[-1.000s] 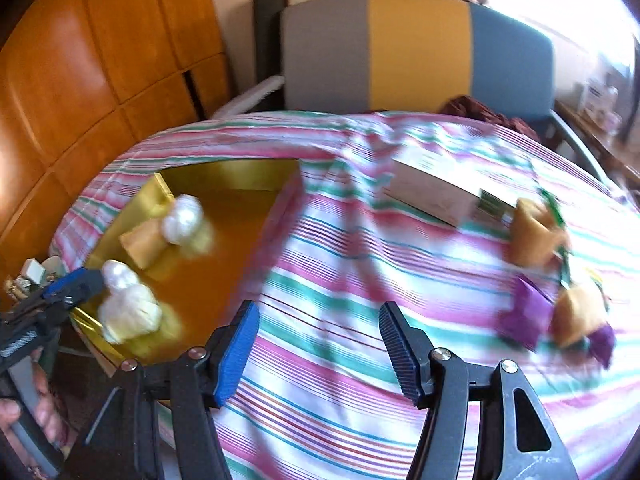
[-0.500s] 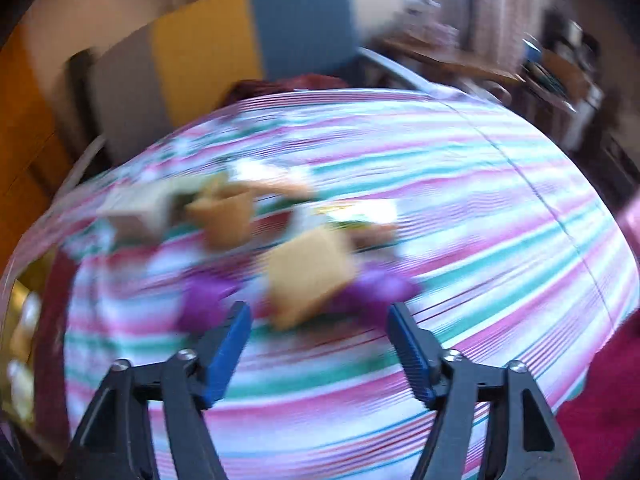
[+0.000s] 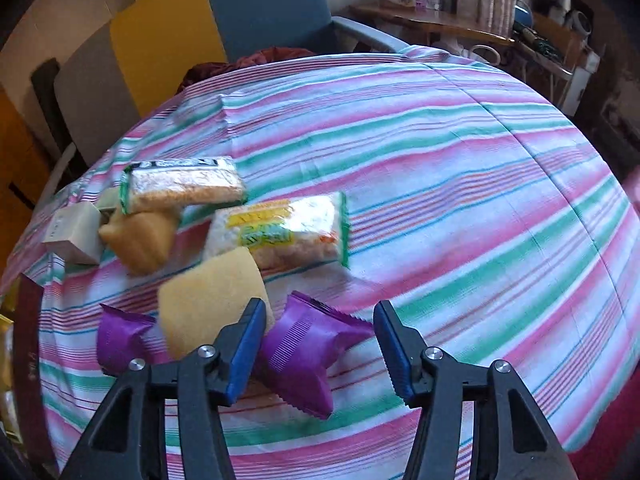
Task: Organize objects
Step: 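Move both tools back to the items and grasp a purple packet with the right tool, then lift the purple packet with the right tool while the left tool approaches another purple packet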
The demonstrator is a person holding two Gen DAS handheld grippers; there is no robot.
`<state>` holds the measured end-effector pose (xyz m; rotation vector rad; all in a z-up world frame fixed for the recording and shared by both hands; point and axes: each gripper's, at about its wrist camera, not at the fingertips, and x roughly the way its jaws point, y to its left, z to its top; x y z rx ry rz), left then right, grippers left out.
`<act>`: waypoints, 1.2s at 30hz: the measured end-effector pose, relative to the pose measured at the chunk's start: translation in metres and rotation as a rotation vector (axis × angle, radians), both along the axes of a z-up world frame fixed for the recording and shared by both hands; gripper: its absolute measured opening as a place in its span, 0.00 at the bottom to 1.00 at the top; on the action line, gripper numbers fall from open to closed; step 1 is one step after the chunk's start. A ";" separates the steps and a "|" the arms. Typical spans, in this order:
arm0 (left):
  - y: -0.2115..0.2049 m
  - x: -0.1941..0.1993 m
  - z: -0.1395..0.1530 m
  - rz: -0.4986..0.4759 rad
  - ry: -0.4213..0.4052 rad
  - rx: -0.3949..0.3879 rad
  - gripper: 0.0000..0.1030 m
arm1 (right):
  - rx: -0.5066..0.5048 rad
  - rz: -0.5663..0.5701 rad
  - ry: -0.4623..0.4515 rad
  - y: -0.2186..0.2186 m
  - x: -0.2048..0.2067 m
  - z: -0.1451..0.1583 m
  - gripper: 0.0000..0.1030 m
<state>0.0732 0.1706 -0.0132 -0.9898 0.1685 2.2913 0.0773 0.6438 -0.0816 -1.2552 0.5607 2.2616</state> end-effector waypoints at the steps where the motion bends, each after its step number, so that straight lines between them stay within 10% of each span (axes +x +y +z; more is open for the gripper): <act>1: 0.004 0.000 -0.001 -0.007 -0.005 -0.001 0.64 | -0.003 -0.017 -0.008 0.004 0.002 -0.001 0.62; 18: 0.094 -0.016 -0.004 -0.123 -0.067 -0.014 0.64 | -0.025 -0.057 -0.061 0.023 0.008 -0.005 0.36; 36: 0.234 -0.065 -0.058 -0.208 -0.180 -0.075 0.64 | -0.083 -0.102 -0.042 0.040 0.012 -0.009 0.36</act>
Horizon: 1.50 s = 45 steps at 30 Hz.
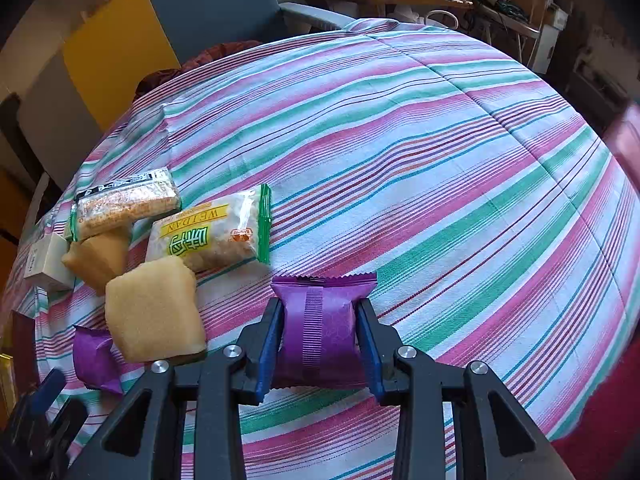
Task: Organize objects
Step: 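Lift the purple packet with the right tool while the left tool approaches another purple packet, then grasp the second purple packet with the left tool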
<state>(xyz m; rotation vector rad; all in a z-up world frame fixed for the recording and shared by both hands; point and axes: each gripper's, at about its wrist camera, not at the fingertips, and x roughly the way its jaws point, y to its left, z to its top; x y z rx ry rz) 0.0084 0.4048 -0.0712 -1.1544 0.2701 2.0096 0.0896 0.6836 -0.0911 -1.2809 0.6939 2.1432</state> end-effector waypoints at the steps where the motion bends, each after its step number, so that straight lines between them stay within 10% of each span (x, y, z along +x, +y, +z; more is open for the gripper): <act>1: 0.004 -0.001 -0.003 -0.003 -0.008 0.004 0.64 | 0.001 0.001 -0.002 0.000 0.000 0.000 0.36; 9: 0.016 0.002 -0.023 -0.025 0.074 -0.036 0.49 | -0.021 0.010 -0.031 -0.001 -0.002 -0.008 0.36; 45: -0.061 0.018 -0.024 0.074 0.137 0.065 0.46 | 0.270 0.207 0.088 -0.046 -0.020 0.035 0.30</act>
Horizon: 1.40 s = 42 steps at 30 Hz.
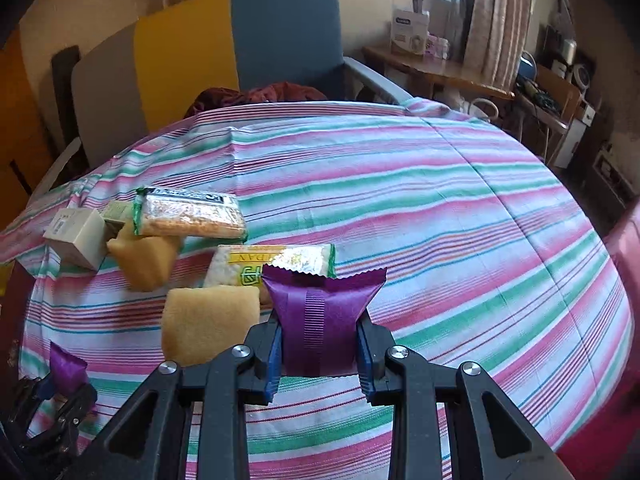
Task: Organize objects
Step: 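Grasp the second purple packet with the left tool, then carry both purple packets into the gold tray and release them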
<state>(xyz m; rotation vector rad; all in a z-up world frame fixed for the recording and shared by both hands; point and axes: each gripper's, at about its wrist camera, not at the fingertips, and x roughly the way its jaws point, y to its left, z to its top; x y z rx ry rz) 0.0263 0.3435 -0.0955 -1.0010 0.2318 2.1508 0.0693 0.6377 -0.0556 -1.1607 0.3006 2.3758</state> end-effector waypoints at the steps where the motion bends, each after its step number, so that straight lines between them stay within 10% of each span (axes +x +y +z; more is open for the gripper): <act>1: -0.001 0.002 0.000 -0.002 0.007 -0.006 0.46 | 0.010 0.005 -0.003 -0.002 -0.001 0.000 0.30; 19: -0.071 0.023 0.051 0.036 0.042 0.127 0.46 | -0.048 0.060 0.095 -0.009 0.000 0.008 0.30; 42: -0.203 -0.057 0.043 0.400 -0.120 0.119 0.46 | 0.031 0.301 0.239 -0.065 -0.004 0.028 0.30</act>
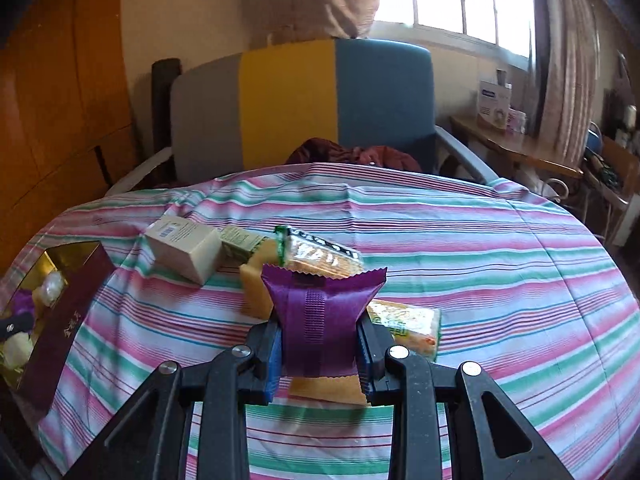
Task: Organize objects
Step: 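Carry both purple packets into the gold tray and release them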
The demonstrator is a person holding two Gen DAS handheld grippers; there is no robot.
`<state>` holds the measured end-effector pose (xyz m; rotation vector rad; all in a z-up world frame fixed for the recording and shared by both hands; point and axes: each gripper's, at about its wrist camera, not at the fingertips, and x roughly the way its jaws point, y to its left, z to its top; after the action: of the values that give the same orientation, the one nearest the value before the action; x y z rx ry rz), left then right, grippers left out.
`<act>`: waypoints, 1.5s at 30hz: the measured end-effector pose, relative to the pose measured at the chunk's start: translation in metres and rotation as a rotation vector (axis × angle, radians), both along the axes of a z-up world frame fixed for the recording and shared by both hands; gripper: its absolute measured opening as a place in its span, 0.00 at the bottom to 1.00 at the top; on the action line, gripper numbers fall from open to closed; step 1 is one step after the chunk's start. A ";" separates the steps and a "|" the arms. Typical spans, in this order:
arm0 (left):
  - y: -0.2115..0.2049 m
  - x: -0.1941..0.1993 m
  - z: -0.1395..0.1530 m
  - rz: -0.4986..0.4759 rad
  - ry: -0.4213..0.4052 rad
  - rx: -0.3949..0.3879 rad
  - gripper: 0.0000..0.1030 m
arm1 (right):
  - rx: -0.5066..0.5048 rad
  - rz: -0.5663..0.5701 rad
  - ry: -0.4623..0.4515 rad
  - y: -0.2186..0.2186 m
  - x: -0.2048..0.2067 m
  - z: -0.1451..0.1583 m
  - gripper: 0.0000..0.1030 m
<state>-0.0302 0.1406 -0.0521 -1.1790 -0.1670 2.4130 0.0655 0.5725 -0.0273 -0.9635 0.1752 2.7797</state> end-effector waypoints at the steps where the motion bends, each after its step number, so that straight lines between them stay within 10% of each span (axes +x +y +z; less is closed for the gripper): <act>1: -0.003 -0.003 -0.002 0.013 -0.007 -0.003 0.46 | 0.000 0.010 0.004 -0.002 0.000 0.000 0.30; 18: -0.068 -0.028 -0.035 0.183 -0.148 -0.027 0.48 | 0.004 0.201 0.032 -0.050 -0.003 0.001 0.30; 45: -0.111 0.019 0.002 0.227 0.074 -0.014 0.51 | -0.178 0.566 -0.032 -0.276 -0.057 0.011 0.30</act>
<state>-0.0107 0.0299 -0.0497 -1.1273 -0.2738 2.6538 0.0086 0.2969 -0.0162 -1.2664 0.1687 3.2980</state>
